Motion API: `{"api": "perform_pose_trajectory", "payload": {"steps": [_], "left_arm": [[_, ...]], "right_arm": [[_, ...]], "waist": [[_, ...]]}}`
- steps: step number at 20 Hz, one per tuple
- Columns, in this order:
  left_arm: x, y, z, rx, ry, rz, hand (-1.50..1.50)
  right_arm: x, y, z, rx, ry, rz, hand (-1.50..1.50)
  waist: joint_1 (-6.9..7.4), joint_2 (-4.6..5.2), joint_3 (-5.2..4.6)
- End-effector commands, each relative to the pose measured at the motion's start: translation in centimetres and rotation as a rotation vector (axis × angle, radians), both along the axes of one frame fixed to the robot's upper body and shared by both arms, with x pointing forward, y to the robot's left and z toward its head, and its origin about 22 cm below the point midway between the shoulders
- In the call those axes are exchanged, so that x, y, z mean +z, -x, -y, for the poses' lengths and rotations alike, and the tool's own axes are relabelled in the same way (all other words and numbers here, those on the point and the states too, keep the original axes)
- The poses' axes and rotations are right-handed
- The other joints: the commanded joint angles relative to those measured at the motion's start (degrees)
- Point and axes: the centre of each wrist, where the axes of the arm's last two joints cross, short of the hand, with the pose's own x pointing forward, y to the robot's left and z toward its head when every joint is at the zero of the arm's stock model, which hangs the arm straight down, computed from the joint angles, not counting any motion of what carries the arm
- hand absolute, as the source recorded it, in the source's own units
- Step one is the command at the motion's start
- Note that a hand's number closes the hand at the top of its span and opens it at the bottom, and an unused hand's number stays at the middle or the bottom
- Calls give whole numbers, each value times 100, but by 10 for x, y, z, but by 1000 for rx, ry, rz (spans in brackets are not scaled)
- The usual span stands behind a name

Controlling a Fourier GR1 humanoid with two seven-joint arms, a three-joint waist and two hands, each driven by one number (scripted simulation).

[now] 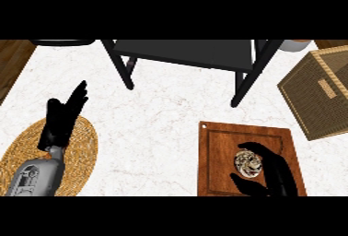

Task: Pick the cupcake from the cutting board and place it in the basket

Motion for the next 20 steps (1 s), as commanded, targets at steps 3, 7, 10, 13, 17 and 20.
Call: {"api": "perform_pose_trajectory", "payload": {"steps": [3, 7, 10, 13, 17, 20], "left_arm": [[-5, 7, 12, 4, 2, 6, 0], [3, -2, 5, -13, 6, -11, 0], [5, -6, 13, -46, -28, 2, 0], [-5, -3, 3, -28, -19, 7, 0], [-1, -3, 3, 4, -19, 14, 0], [-9, 3, -2, -5, -3, -2, 0]], "right_arm": [[-1, -9, -1, 17, 121, 69, 150], [5, -36, -29, 103, 331, 1, 150], [15, -68, -27, 183, 555, -144, 150], [24, -86, -40, 271, 670, -215, 150], [45, -117, -73, 320, 732, -137, 150], [44, -99, -95, 302, 572, -51, 150]], "waist": [[7, 4, 5], [78, 23, -3], [274, 76, -16], [180, 50, -6], [95, 21, 3], [31, 8, 4]]}}
